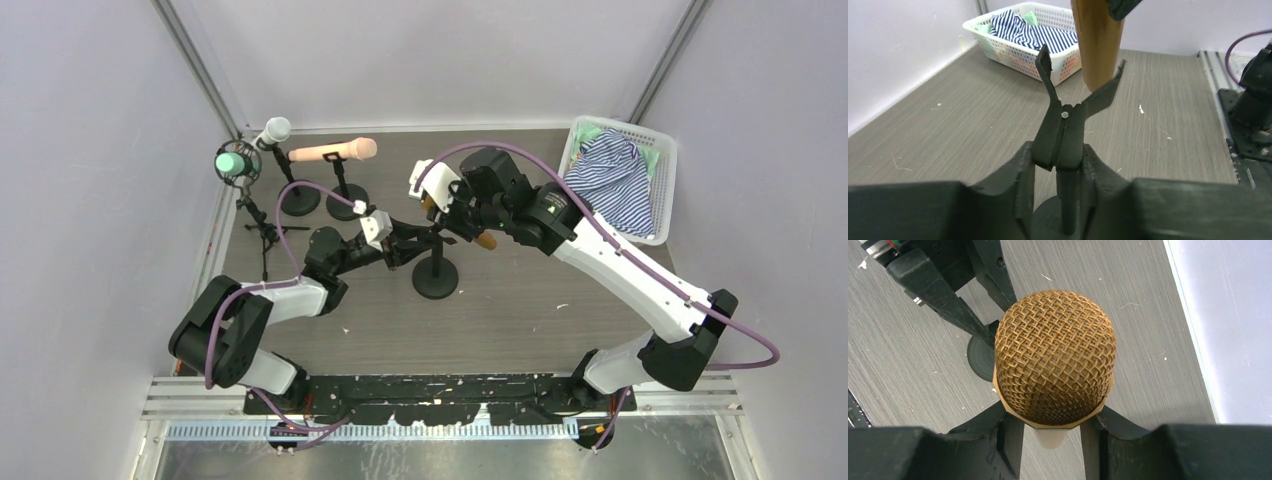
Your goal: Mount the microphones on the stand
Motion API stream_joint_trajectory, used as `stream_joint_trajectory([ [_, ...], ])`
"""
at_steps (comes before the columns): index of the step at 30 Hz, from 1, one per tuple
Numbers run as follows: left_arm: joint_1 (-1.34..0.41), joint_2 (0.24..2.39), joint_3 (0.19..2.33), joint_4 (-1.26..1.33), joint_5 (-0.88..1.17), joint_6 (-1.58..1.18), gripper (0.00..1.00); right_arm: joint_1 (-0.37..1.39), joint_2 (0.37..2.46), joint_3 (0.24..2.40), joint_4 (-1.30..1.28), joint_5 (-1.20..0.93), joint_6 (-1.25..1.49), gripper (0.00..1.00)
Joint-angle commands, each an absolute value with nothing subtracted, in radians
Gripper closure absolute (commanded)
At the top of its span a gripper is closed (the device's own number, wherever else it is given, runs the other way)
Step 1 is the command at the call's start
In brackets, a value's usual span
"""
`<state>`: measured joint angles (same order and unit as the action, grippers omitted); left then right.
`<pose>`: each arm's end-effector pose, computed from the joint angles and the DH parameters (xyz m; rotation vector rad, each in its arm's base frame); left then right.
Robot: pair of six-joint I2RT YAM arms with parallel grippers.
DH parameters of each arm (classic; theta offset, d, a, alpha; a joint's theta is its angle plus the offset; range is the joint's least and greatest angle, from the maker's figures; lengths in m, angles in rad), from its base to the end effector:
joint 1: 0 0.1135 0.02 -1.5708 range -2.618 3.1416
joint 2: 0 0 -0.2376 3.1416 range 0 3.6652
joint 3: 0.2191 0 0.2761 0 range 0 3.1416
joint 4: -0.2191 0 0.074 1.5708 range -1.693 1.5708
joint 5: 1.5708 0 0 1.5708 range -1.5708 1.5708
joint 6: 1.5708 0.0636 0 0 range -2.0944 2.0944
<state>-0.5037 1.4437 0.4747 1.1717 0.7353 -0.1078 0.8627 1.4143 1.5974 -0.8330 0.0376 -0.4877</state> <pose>0.2514 -0.1873 0.1854 0.8942 1.2029 -0.9981 0.2272 0.2617 0.3730 -1.3746 1.7498 0.1646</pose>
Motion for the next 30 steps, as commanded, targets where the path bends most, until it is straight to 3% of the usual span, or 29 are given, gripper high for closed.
stream_joint_trajectory([
  [1,-0.491,1.437,0.520,1.134,0.782,-0.097,0.93,0.868,1.415,1.638,-0.794,0.058,-0.521,0.99],
  [3,-0.488,1.437,0.536,1.099,0.786,-0.105,1.00,0.868,1.420,1.632,-0.778,0.052,-0.520,0.99],
  [30,-0.474,1.454,0.532,1.163,0.810,-0.149,1.00,0.887,1.421,1.387,-0.561,-0.048,-0.445,0.99],
])
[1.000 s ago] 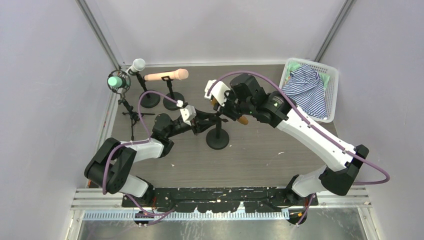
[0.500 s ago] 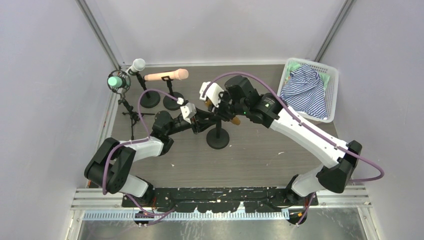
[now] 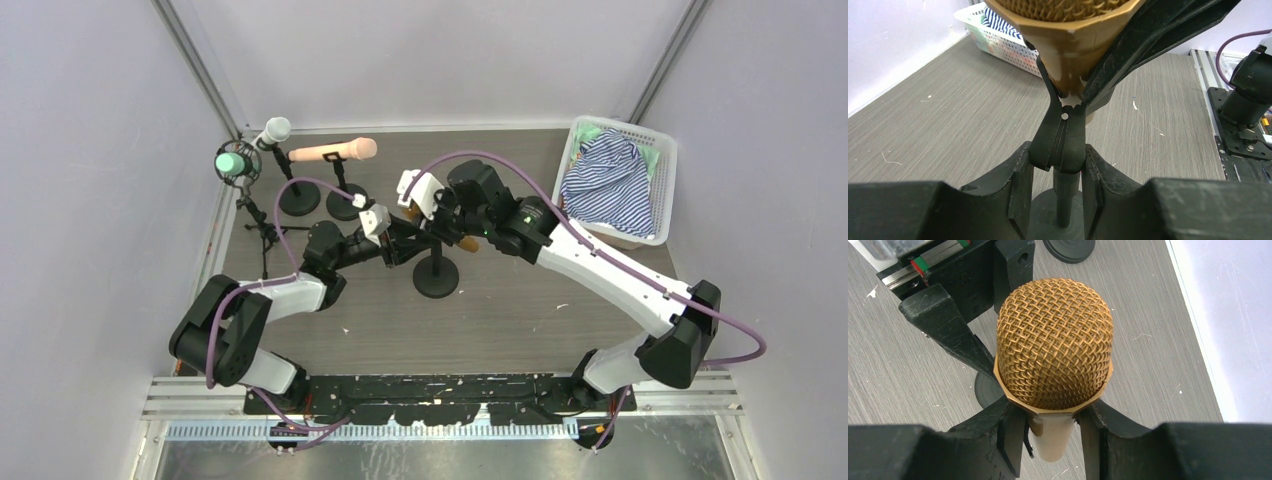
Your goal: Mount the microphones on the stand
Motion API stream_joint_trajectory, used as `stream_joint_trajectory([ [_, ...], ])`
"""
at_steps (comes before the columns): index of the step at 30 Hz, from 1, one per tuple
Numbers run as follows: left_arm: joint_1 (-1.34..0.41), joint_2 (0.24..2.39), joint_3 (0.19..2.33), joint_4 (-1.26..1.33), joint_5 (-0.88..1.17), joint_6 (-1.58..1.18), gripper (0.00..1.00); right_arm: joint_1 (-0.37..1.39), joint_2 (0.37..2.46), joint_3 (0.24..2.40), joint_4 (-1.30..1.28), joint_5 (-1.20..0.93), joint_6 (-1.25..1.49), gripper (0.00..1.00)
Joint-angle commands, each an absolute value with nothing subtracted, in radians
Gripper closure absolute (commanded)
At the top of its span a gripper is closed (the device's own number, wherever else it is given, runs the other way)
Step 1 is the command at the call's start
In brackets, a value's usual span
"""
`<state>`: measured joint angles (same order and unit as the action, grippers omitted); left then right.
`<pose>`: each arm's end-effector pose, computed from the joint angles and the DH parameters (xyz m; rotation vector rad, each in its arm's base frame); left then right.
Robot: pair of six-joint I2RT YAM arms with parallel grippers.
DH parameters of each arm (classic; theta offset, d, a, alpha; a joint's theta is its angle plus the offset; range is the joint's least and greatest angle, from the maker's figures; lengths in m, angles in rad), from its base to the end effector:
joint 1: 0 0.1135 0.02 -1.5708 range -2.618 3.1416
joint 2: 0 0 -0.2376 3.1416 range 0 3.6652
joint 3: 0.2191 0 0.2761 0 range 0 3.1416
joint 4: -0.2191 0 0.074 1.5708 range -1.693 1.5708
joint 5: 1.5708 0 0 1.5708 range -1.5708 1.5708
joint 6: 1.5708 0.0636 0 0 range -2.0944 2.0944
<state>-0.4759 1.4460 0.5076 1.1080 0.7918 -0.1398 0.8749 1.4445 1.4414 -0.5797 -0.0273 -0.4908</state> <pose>0.2594 -0.1846 0.1874 0.9056 1.2468 -1.0461 0.2388 0.2886 0.3327 -1.3778 1.6688 0.2514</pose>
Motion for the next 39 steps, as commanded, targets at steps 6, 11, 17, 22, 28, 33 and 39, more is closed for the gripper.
stream_joint_trajectory([
  [6,-0.473,1.449,0.535,1.161,0.790,-0.165,0.60,0.887,1.378,1.338,-0.520,-0.025,-0.419,0.99],
  [11,-0.474,1.435,0.534,1.157,0.798,-0.157,0.35,0.886,1.362,1.326,-0.506,-0.011,-0.415,0.99],
  [17,-0.474,1.414,0.534,1.142,0.807,-0.163,0.10,0.886,1.358,1.325,-0.509,-0.007,-0.414,0.99],
  [22,-0.474,1.366,0.535,1.079,0.797,-0.173,0.00,0.886,1.341,1.323,-0.497,-0.003,-0.412,0.96],
  [28,-0.475,1.240,0.494,0.994,0.736,-0.169,0.00,0.885,1.306,1.326,-0.473,-0.003,-0.394,0.67],
  [33,-0.481,1.113,0.465,0.836,0.672,-0.139,0.00,0.886,1.279,1.334,-0.451,-0.003,-0.374,0.50],
  [39,-0.506,0.948,0.458,0.596,0.567,-0.095,0.00,0.886,1.248,1.350,-0.433,-0.003,-0.348,0.33],
])
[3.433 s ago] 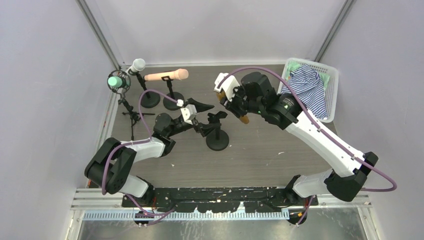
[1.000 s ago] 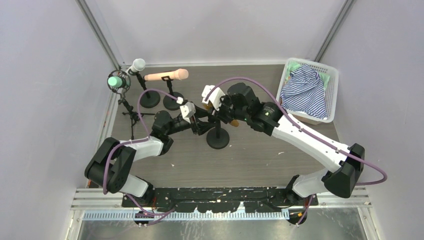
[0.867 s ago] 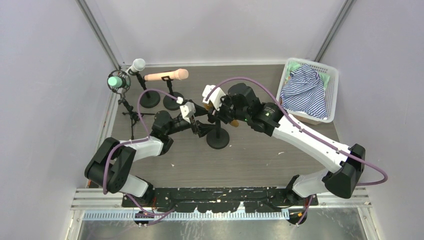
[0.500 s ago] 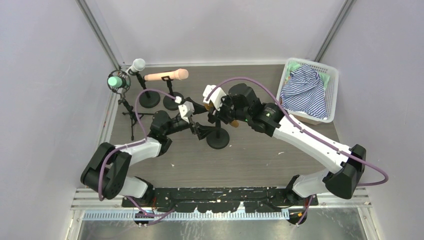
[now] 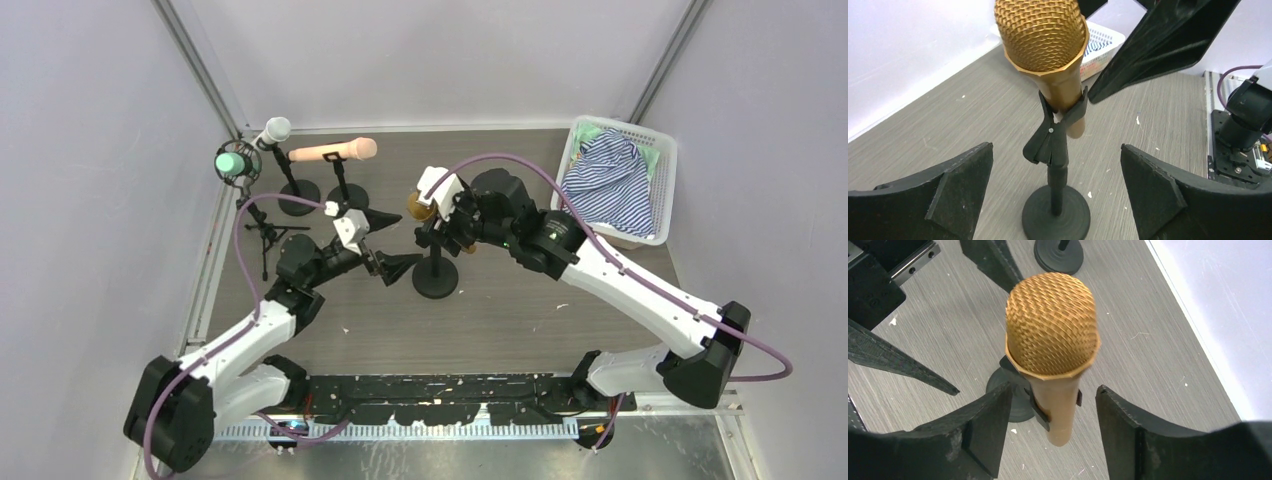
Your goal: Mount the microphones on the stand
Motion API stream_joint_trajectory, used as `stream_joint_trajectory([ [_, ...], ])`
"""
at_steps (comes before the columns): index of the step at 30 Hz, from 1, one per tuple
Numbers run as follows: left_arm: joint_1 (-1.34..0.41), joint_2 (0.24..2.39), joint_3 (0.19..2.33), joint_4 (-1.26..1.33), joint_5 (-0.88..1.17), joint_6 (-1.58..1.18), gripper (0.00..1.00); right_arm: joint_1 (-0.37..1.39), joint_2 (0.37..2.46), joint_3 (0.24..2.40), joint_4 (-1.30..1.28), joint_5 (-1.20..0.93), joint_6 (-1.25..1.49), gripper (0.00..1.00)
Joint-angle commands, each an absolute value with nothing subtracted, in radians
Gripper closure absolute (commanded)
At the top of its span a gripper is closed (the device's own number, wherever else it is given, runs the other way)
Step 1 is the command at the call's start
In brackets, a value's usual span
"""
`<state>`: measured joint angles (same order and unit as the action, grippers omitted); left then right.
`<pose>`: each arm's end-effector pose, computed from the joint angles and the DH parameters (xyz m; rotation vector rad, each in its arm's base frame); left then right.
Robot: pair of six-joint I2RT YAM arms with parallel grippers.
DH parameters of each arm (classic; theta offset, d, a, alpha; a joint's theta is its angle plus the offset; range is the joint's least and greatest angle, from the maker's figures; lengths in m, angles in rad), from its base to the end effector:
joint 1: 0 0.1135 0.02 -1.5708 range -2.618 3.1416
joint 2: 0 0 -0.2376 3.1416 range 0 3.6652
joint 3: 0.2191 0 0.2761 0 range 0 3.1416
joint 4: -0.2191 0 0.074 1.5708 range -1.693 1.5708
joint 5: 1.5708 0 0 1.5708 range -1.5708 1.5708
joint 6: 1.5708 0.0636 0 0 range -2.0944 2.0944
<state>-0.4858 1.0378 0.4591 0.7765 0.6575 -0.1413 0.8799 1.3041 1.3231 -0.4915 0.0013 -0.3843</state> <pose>0.2291 -0.1649 0.2454 0.7979 1.2538 -0.9616 0.2220 0.2683 0.3452 -1.2149 1.6603 0.3075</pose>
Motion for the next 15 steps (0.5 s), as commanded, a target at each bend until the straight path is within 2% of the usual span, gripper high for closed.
stream_joint_trajectory([
  [1,-0.515,0.921,0.460,0.555,0.549,-0.089,0.00,0.886,1.243,1.350,-0.429,-0.003,-0.342,0.30],
  [5,-0.547,0.841,0.496,0.367,0.459,-0.084,0.00,0.886,1.216,1.339,-0.431,0.030,-0.324,0.21],
  [12,-0.570,0.747,0.566,0.071,0.260,-0.215,0.00,0.887,1.122,1.252,-0.422,0.164,-0.196,0.18],
  [15,-0.570,0.715,0.626,-0.096,0.081,-0.316,0.00,0.886,1.074,1.203,-0.415,0.226,-0.113,0.17],
])
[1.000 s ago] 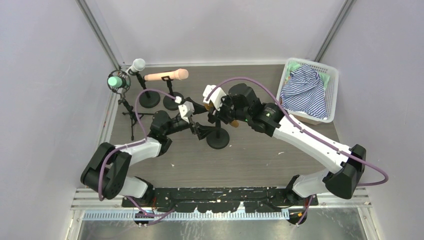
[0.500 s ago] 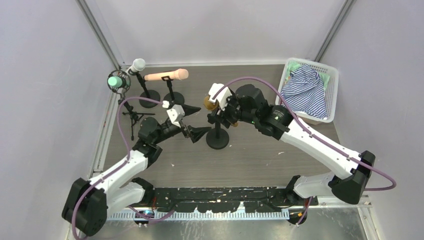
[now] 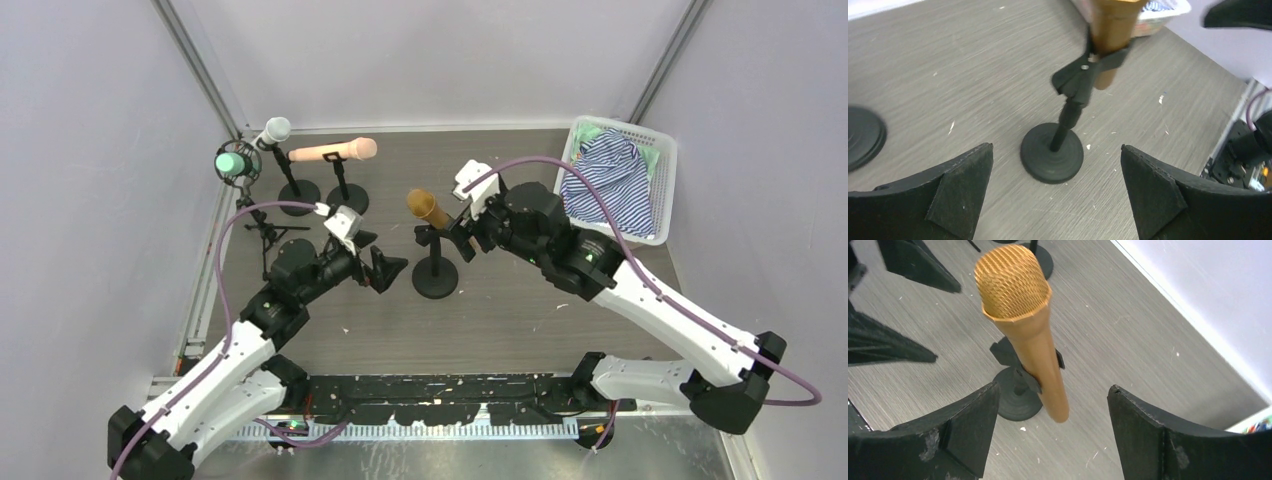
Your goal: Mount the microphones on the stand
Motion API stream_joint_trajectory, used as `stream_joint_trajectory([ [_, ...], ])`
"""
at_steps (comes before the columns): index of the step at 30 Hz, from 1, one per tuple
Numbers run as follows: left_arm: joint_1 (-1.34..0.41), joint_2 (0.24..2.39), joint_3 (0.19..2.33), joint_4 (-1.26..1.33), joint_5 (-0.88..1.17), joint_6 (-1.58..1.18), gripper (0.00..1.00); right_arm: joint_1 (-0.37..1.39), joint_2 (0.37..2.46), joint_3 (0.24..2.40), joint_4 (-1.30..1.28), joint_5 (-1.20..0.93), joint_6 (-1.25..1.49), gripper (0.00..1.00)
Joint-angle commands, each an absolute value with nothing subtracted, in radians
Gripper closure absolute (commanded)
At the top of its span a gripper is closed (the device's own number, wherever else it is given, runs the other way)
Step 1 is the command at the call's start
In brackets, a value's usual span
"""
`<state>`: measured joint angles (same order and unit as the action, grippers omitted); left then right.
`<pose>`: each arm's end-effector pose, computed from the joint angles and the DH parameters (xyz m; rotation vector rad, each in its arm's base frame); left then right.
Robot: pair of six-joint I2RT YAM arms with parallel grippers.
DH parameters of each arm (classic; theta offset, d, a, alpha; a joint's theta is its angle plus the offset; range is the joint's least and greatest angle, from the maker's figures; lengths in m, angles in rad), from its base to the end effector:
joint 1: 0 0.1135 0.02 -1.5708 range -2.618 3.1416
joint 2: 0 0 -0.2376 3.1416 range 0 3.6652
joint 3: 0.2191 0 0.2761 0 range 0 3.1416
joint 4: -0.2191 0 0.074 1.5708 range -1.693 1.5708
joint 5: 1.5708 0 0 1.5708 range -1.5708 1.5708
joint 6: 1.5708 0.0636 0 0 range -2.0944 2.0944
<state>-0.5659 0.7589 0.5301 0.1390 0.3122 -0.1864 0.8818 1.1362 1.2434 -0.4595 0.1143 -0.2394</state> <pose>0.2070 -0.1546 0.2623 0.5628 1.6291 -0.8225 0.2028 0.2349 0.3702 -0.9621 1.6776 0.3208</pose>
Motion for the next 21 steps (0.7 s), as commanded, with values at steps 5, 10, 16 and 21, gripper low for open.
stream_joint_trajectory([
  [5,-0.571,0.696,0.730,-0.378,-0.164,-0.407,0.00,0.886,0.996,1.142,-0.424,0.282,-0.004,0.13],
  [10,-0.568,0.670,0.783,-0.549,-0.265,-0.442,0.00,0.885,0.938,1.105,-0.497,0.453,0.136,0.04],
  [16,-0.542,0.697,0.854,-0.728,-0.303,-0.453,0.00,0.879,0.913,1.097,-0.648,0.633,0.290,0.00],
  [21,-0.494,0.742,0.879,-0.803,-0.271,-0.407,0.00,0.722,0.970,1.155,-0.840,0.521,0.445,0.00],
])
